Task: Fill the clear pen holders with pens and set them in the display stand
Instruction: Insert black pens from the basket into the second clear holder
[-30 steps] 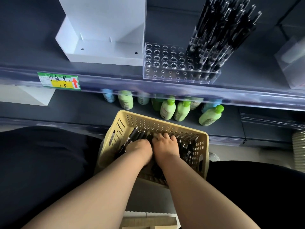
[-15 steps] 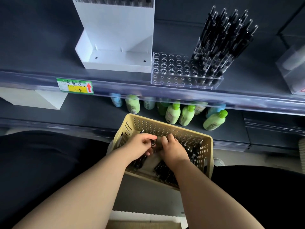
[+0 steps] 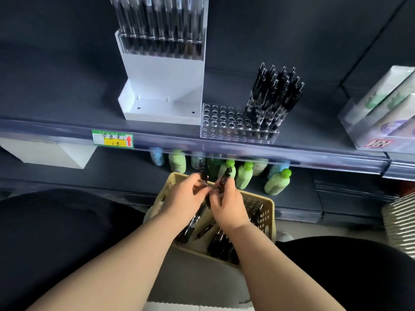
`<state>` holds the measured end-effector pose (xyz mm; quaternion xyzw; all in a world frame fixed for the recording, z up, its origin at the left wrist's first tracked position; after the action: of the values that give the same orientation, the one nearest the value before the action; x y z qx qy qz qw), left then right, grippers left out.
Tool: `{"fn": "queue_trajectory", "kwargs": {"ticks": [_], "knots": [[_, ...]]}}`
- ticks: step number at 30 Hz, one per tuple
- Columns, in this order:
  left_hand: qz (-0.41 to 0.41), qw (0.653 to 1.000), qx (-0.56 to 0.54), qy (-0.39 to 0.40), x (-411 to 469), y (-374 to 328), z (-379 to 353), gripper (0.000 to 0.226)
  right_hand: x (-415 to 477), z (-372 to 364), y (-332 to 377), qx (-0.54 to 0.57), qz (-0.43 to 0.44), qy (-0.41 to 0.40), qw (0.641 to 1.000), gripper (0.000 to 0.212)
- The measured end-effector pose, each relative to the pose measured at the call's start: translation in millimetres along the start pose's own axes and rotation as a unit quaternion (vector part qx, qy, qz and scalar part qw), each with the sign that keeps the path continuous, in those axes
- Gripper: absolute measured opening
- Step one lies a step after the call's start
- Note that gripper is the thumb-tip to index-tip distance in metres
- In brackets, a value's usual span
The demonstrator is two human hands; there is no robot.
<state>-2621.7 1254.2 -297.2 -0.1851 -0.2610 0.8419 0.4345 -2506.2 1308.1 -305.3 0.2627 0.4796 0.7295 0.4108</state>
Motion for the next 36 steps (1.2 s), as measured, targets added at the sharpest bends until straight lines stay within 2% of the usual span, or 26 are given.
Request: {"fn": "queue_trajectory", "kwargs": {"ticks": [1,3,5,9,12,15,20,25,32,36], "knots": [[-0.014,1.0,0.0,-0.018,0.9,-7.5,7.0,0.011,1.5,5.9,8.6,0.02,0.012,-0.021,0.999,0.011],[-0.036,0.999,0.001,-0.033,3.6,-22.1,19.7,0.025,5.8,19.0,27.0,0.042,0.046,-0.066,0.996,0.016],[-0.074,0.996,0.015,-0.048,6.1,-42.9,35.6,0.022,12.2,34.2,49.4,0.043,0.09,-0.107,0.989,0.017],[-0.139,0.986,0.012,-0.095,10.2,-83.8,72.6,0.025,25.9,70.6,95.9,0.05,0.162,-0.195,0.966,0.008],[-0.163,0.978,-0.009,-0.131,18.4,-101.9,97.2,0.026,38.4,99.8,126.7,0.084,0.163,-0.226,0.957,0.03],[-0.182,0.971,-0.03,-0.15,27.8,-118.9,116.0,0.015,54.9,128.5,153.1,0.078,0.168,-0.253,0.95,0.034],[-0.202,0.969,-0.052,-0.135,52.9,-140.2,128.2,0.016,79.7,157.6,192.7,-0.003,0.207,-0.238,0.949,0.016],[-0.2,0.966,-0.108,-0.12,70.8,-146.1,125.4,0.023,97.4,162.2,200.4,-0.123,0.26,-0.214,0.934,0.028],[-0.194,0.966,-0.138,-0.098,75.5,-148.4,118.5,0.02,110.0,166.5,183.8,-0.088,0.199,-0.203,0.955,0.019],[-0.191,0.967,-0.141,-0.096,78.1,-151.9,113.5,0.02,111.9,166.3,184.2,-0.071,0.201,-0.208,0.954,0.018]]}}
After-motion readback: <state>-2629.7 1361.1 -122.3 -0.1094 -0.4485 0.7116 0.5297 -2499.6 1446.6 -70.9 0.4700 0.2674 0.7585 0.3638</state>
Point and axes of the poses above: each hand's wrist, its own x-axis towards the middle knuckle, its own z-axis out of the back of the hand, y = z × x, the point moved 5 cm from there along x, towards the middle knuckle, and after that the axes turned 12 degrees about x, right-handed, at the moved point
